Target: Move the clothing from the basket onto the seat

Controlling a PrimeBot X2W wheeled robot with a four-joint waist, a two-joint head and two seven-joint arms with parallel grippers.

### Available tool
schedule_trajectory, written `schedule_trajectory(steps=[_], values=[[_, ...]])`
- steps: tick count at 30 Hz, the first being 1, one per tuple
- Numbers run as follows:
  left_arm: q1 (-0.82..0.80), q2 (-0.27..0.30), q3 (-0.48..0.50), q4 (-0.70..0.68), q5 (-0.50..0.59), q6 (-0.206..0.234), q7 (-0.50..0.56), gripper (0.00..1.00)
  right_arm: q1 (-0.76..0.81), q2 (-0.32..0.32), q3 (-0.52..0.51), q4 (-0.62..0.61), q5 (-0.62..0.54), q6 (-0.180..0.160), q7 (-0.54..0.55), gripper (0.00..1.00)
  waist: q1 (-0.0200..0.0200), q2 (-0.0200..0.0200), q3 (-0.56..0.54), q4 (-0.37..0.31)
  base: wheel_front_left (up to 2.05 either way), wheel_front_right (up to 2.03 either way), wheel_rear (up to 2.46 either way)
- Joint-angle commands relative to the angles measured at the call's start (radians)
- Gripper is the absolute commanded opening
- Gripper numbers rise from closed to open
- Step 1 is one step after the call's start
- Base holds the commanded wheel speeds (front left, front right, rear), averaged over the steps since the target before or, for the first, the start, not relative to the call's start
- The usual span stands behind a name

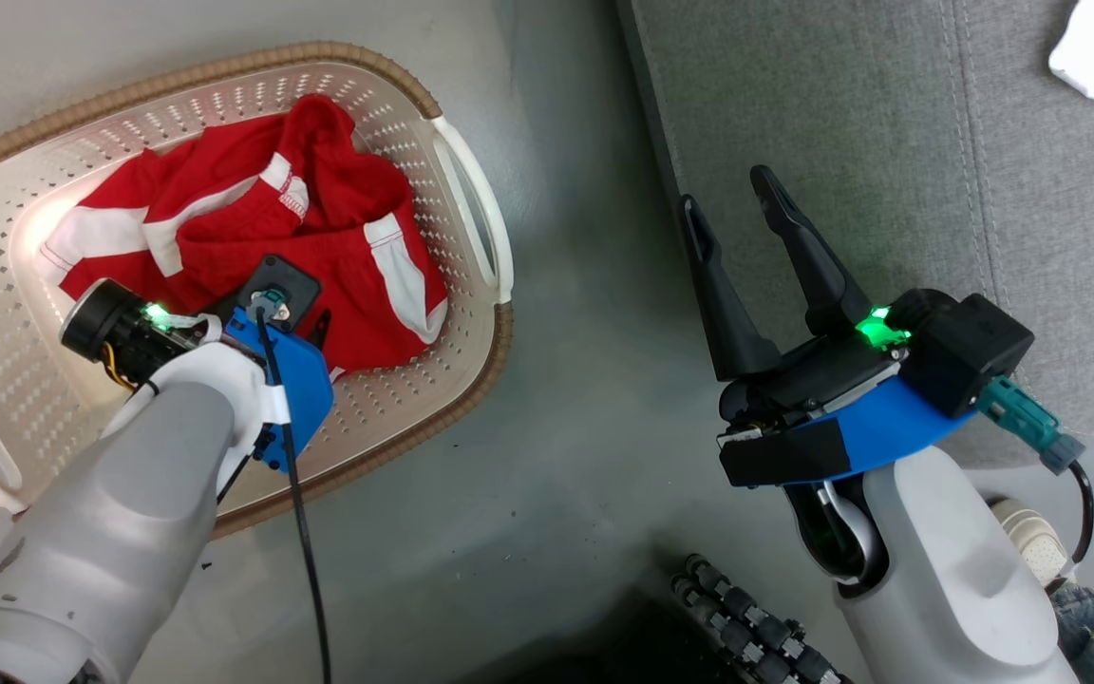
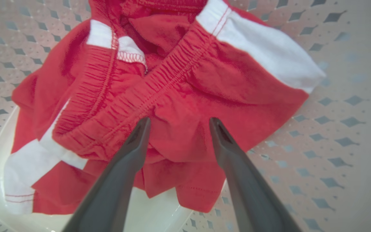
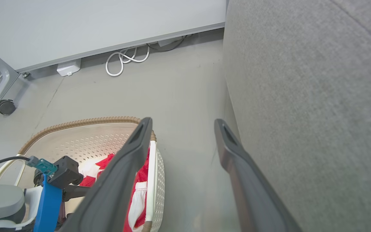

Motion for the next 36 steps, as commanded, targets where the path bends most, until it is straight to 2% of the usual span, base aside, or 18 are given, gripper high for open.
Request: schedule_trajectory(steps=[1,7,13,18,24,32,33,34,35,36], values=[[-0.018,-0.01,0.002,0.009,0.0,0.003,0.001,1.0,0.01,0.001,-0.004,-0.005,-0.004,0.0,-0.005,1.0,-0.0001,0.0,0.001,0.002,0.0,0.0,0.0],[-0.039,-0.05,0.004,0.096,-0.005,0.055,0.021,1.0,0.03,0.001,-0.009,-0.026,-0.016,0.0,-0.005,1.0,-0.0001,0.0,0.008,0.014,0.0,0.0,0.0],[-0.054,-0.079,-0.01,0.163,-0.003,0.079,0.056,1.0,0.036,0.001,-0.006,-0.039,-0.013,0.0,-0.002,1.0,-0.0001,0.0,0.011,0.02,0.0,0.0,0.0],[-0.056,-0.104,-0.01,0.185,-0.012,0.076,0.057,1.0,0.047,0.001,-0.01,-0.053,-0.015,0.0,0.003,1.0,-0.0001,0.0,0.014,0.024,0.0,0.0,0.0],[-0.052,-0.138,0.014,0.193,-0.053,0.052,0.027,1.0,0.056,0.001,-0.013,-0.067,-0.012,0.0,0.007,1.0,-0.0001,0.0,0.018,0.027,0.0,0.0,0.0],[-0.061,-0.156,0.006,0.218,-0.06,0.051,0.044,1.0,0.073,0.001,-0.013,-0.085,-0.006,0.0,0.014,1.0,-0.0001,0.0,0.019,0.031,0.0,0.0,0.0],[-0.062,-0.157,0.005,0.22,-0.06,0.05,0.044,0.76,0.074,0.001,-0.014,-0.088,-0.006,0.0,0.015,1.0,-0.0001,0.0,0.02,0.032,0.0,0.0,0.0],[-0.063,-0.157,0.002,0.223,-0.061,0.048,0.048,0.4,0.075,0.001,-0.015,-0.089,-0.007,0.0,0.016,1.0,-0.0001,0.0,0.02,0.032,0.0,0.0,0.0],[-0.064,-0.158,0.0,0.225,-0.06,0.047,0.051,0.25,0.078,0.001,-0.016,-0.089,-0.007,0.0,0.017,1.0,-0.0001,0.0,0.021,0.032,0.0,0.0,0.0],[-0.065,-0.159,-0.002,0.226,-0.06,0.045,0.05,0.0,0.079,0.001,-0.016,-0.09,-0.007,0.0,0.017,1.0,-0.0001,0.0,0.021,0.033,0.0,0.0,0.0]])
